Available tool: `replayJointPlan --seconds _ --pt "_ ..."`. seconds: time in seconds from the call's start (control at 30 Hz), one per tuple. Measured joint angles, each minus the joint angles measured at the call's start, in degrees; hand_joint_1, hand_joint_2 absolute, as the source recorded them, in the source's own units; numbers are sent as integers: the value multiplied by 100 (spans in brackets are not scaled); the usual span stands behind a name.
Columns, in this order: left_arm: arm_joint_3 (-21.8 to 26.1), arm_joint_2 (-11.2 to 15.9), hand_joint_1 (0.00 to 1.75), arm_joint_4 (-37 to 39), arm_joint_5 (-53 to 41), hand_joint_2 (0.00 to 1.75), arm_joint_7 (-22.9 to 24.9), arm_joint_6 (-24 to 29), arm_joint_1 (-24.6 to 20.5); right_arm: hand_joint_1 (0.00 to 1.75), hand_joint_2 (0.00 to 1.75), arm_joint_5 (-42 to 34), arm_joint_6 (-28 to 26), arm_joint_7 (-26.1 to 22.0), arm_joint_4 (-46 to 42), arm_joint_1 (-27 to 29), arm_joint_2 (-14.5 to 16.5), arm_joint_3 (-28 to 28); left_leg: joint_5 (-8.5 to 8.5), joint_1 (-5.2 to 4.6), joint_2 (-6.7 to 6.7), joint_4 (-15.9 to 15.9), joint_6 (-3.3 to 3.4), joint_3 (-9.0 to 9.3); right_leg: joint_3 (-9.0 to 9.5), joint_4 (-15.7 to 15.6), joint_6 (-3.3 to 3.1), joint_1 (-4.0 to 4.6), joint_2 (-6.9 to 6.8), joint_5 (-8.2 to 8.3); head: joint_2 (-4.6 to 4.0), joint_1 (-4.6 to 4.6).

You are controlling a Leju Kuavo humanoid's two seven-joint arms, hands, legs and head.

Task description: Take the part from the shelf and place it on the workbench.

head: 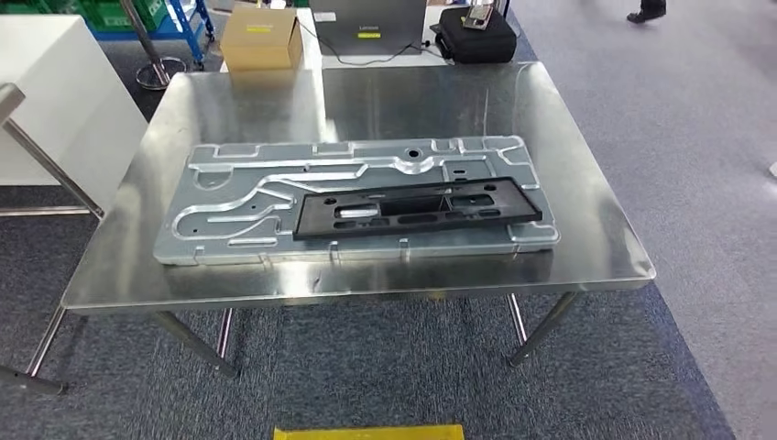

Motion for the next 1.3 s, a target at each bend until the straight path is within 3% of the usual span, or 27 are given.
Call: replayJointPlan --seconds 0.1,0.13,0.17,0.2,0.23,0.3,0.33,0.37,0.43,0.47,0.5,0.6,0.63,0.67,0.7,0.77,0.83,0.9,0.97,1.0,1.1,1.13,1.17,1.2,1.27,1.3 --pt "-80 -41 0 2 -113 0 109 -54 7 0 0 173 662 484 275 -93 95 101 203 14 45 1 15 -258 -224 985 89 -51 0 -882 0 -1" --pt "-108 -60 0 3 -146 0 155 -75 7 0 0 249 907 636 356 -134 112 158 263 18 57 14 4 -341 -225 1269 119 -70 -1 -980 0 0" --pt "-132 -90 0 5 -171 0 198 -94 0 0 0 329 1109 756 427 -167 127 220 321 25 66 34 -13 -430 -146 1398 146 -91 -2 -936 0 -1" --pt "-150 -124 0 8 -179 0 231 -103 -9 0 0 396 1213 795 474 -193 146 278 372 33 69 63 -34 -517 22 1332 167 -114 -2 -802 0 -1" --pt "-162 -164 0 10 -179 0 256 -104 -17 0 0 457 1251 787 511 -219 166 332 417 41 69 105 -61 -605 304 1060 187 -140 -2 -668 0 -2" --pt "-184 -238 0 16 -183 0 300 -92 -30 0 0 565 1231 665 559 -281 188 438 481 37 67 209 -124 -757 935 252 193 -161 15 -682 0 -7" --pt "-194 -271 0 21 -187 0 322 -81 -39 0 0 609 1194 569 571 -308 186 485 509 34 69 248 -163 -800 1146 -65 173 -153 23 -759 0 -12" --pt "-203 -309 0 26 -193 0 356 -62 -48 0 0 649 1145 460 579 -328 178 533 541 31 69 270 -200 -825 1232 -233 135 -127 30 -831 0 -16" --pt "-213 -383 0 35 -215 0 437 -11 -59 0 0 709 1050 270 592 -341 159 621 596 56 66 278 -282 -855 1189 -282 26 -96 13 -782 0 -16" --pt "-216 -416 0 39 -227 0 477 14 -60 0 0 728 1017 201 600 -350 150 658 532 70 60 324 -315 -894 1142 -286 -33 -88 -2 -726 0 -14" --pt "-219 -444 0 43 -238 0 509 30 -55 0 0 742 998 157 609 -357 140 688 360 84 54 454 -340 -958 1083 -294 -90 -85 -17 -664 0 -17" --pt "-230 -508 0 54 -285 0 595 50 -50 0 0 791 1001 202 630 -365 108 761 -491 95 45 1411 -361 -1229 854 -288 -184 -34 -37 -481 0 -25" --pt "-236 -523 0 56 -306 0 621 55 -53 0 0 814 1031 294 639 -361 95 781 -629 94 44 1723 -356 -1262 764 -276 -192 -12 -39 -420 0 -25" --pt "-244 -537 0 58 -326 0 643 57 -57 0 0 837 1077 422 650 -358 84 796 -621 91 42 1885 -343 -1218 673 -260 -198 9 -41 -363 0 -25" --pt "-256 -546 0 58 -341 0 663 61 -62 0 0 859 1128 556 661 -355 73 809 -499 84 41 1855 -322 -1082 585 -239 -199 26 -41 -311 0 -24" --pt "-279 -560 0 58 -356 0 684 73 -83 0 0 905 1214 778 676 -346 52 837 -195 49 40 1259 -244 -540 444 -193 -190 47 -37 -221 0 -25" --pt "-292 -564 0 58 -346 0 687 93 -119 0 0 934 1236 892 683 -334 40 868 -178 3 40 444 -154 16 358 -152 -150 62 -38 -139 0 -22" --pt "-294 -567 0 58 -319 0 678 113 -140 0 0 952 1184 895 686 -322 34 890 -251 -33 40 68 -86 203 321 -149 -85 49 -51 -42 0 -22" --pt "-294 -576 0 58 -282 0 644 128 -137 0 0 967 1123 760 687 -306 28 899 -144 -24 52 11 -18 146 291 -144 -15 31 -49 -17 0 -24" --pt "-293 -579 0 58 -265 0 611 136 -136 0 0 970 1102 658 688 -300 28 903 -70 -12 60 -15 20 97 257 -63 14 22 -38 -146 0 -20" --pt "-292 -581 0 58 -262 0 492 127 -139 0 0 974 1020 347 696 -303 38 920 136 -4 74 -28 84 -132 66 739 90 -23 -17 -975 0 -8" --pt "-294 -580 0 58 -278 0 459 115 -139 0 0 975 988 259 700 -312 48 931 195 -5 77 -12 81 -218 21 1073 117 -39 -17 -1144 0 -8" --pt "-296 -578 0 58 -301 0 427 102 -140 0 0 977 960 174 704 -324 62 941 251 -3 79 13 69 -309 25 1312 142 -58 -17 -1167 0 -9" --pt "-303 -575 0 58 -329 0 406 89 -142 0 0 978 938 99 708 -337 78 950 300 2 82 50 53 -405 102 1391 163 -80 -18 -1056 0 -9" --pt "-325 -563 0 58 -385 0 382 74 -149 0 0 978 897 -24 715 -364 113 961 373 20 83 155 6 -595 507 1022 197 -130 -19 -714 0 -9" --pt "-342 -547 0 58 -415 0 383 70 -154 0 0 978 886 -54 718 -384 134 967 398 21 82 221 -23 -682 796 634 210 -142 -16 -668 0 -8"
